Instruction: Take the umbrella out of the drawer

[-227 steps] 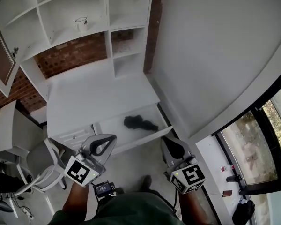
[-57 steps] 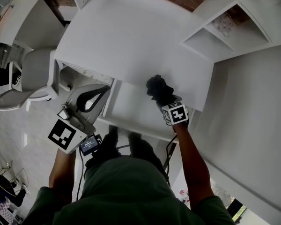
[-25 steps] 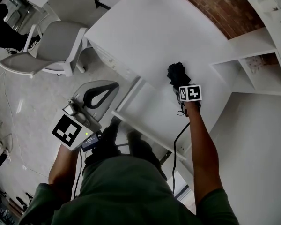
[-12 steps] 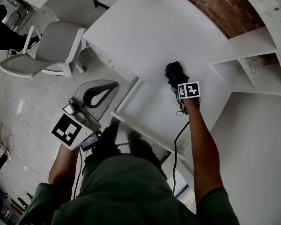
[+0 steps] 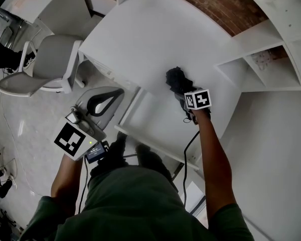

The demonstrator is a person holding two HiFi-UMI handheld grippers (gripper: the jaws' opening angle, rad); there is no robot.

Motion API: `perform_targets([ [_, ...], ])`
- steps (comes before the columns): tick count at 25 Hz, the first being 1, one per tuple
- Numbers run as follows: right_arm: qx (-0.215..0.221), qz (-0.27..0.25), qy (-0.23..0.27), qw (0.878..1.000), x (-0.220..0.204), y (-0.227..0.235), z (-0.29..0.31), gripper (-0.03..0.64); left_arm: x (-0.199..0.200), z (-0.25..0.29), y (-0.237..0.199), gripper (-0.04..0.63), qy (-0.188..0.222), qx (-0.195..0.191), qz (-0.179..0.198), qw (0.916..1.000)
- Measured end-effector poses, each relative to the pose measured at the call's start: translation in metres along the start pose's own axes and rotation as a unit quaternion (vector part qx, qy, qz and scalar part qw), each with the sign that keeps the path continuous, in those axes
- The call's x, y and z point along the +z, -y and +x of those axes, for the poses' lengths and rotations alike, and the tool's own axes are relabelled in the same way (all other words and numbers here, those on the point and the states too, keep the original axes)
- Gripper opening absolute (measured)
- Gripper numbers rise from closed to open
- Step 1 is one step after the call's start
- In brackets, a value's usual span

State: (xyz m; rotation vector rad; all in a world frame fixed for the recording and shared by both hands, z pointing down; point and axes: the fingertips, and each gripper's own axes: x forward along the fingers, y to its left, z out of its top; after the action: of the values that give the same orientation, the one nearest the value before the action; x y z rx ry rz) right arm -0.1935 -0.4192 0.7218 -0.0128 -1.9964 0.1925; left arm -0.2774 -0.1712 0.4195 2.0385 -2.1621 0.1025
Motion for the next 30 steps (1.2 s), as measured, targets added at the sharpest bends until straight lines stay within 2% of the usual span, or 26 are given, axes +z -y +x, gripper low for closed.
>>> perform_targets([
  [5,-0.025,0.021,0.085,0.996,0.022,-0.007,-0.040,0.361,0.012,0.008,0.004,0.000,0.006,-0.016,0.009,0.9998],
  [8,-0.060,0.026,0.166,0.984,0.043,-0.009,-0.082,0.223,0.019,0.011,0.008,0.000,0.009,-0.025,0.016,0.9995],
  [11,-0.085,0.026,0.257,0.962,0.068,-0.020,-0.143,0.046,0.027,0.012,0.011,0.000,0.014,-0.032,0.023,0.9991],
  [12,-0.087,0.026,0.287,0.954,0.076,-0.026,-0.165,0.006,0.030,0.012,0.013,0.000,0.017,-0.035,0.025,0.9989],
  [15,-0.085,0.019,0.359,0.929,0.091,-0.051,-0.229,0.006,0.038,0.011,0.019,0.000,0.022,-0.043,0.033,0.9983],
  [18,-0.091,0.010,0.406,0.910,0.093,-0.074,-0.286,0.005,0.045,0.010,0.027,0.000,0.029,-0.054,0.042,0.9973],
  [25,-0.095,-0.010,0.452,0.887,0.073,-0.124,-0.369,0.005,0.061,0.004,0.049,0.000,0.040,-0.079,0.058,0.9943],
  [30,-0.115,-0.012,0.468,0.876,0.052,-0.142,-0.406,0.005,0.067,0.001,0.070,0.000,0.044,-0.100,0.067,0.9917],
])
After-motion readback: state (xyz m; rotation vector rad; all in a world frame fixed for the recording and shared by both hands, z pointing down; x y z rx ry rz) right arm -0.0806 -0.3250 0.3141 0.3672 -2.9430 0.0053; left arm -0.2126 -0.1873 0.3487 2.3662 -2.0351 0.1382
